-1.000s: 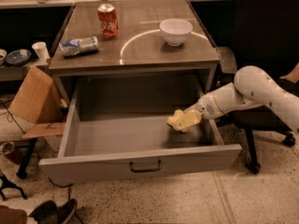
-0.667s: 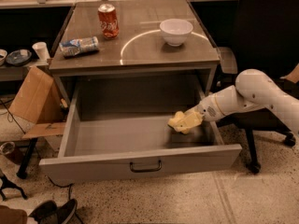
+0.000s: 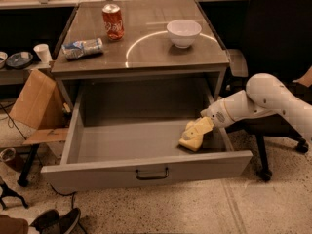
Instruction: Place sponge into top drawer
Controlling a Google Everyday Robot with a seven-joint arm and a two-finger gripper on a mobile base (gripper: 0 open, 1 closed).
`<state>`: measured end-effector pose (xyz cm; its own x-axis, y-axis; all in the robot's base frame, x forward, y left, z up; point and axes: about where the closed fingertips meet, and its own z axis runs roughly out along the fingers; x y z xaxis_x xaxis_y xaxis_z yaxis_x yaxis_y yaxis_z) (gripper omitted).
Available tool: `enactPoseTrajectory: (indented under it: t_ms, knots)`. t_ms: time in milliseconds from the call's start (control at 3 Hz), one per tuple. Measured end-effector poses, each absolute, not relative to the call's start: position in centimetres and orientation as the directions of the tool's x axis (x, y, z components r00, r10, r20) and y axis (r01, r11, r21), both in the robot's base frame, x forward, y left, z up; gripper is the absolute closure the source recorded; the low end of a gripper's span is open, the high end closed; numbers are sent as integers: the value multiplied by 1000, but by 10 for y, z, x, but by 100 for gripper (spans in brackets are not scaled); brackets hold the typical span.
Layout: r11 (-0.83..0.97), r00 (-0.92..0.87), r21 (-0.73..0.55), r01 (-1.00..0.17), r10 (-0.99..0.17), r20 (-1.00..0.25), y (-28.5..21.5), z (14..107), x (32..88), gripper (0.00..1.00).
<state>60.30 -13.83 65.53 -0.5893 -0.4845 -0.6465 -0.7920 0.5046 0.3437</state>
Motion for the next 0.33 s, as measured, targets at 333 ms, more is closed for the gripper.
enactPoseTrajectory:
  t_ms: [333]
  knots:
    - [505, -589, 344, -792, -485, -647, -138, 655, 603, 0]
